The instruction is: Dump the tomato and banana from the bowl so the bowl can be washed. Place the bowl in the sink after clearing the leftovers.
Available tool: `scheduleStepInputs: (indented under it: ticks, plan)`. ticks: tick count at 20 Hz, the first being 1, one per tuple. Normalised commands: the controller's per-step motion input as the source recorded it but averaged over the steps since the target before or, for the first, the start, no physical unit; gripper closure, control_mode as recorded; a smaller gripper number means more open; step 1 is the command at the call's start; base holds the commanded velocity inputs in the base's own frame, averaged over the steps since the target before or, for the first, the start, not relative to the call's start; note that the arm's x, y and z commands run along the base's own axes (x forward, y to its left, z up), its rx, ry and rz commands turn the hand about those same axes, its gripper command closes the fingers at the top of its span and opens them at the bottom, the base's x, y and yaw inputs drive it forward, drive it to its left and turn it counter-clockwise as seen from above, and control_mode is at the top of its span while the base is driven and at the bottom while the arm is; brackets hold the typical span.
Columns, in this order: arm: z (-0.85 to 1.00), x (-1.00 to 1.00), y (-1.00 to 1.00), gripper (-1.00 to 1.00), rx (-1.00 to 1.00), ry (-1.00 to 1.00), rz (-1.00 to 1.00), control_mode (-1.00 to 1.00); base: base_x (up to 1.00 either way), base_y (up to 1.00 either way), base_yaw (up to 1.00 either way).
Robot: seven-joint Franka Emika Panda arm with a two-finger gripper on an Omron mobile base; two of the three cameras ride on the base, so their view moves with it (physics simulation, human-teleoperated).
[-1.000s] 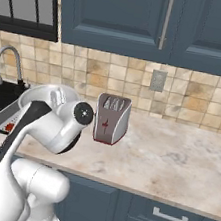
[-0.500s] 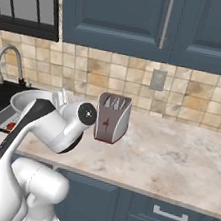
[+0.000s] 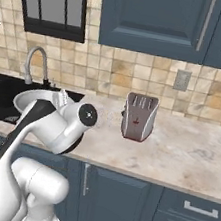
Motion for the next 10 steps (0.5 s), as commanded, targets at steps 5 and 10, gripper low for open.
scheduleStepInputs:
  ticks: [5,10]
  plan:
    - [0.00,0.00,0.00,1.00,0.00,0.00,0.00,1.00,-0.08,1.00,0.00]
    - [0.00,0.00,0.00,1.00,0.00,0.00,0.00,1.00,0.00,1.00,-0.01]
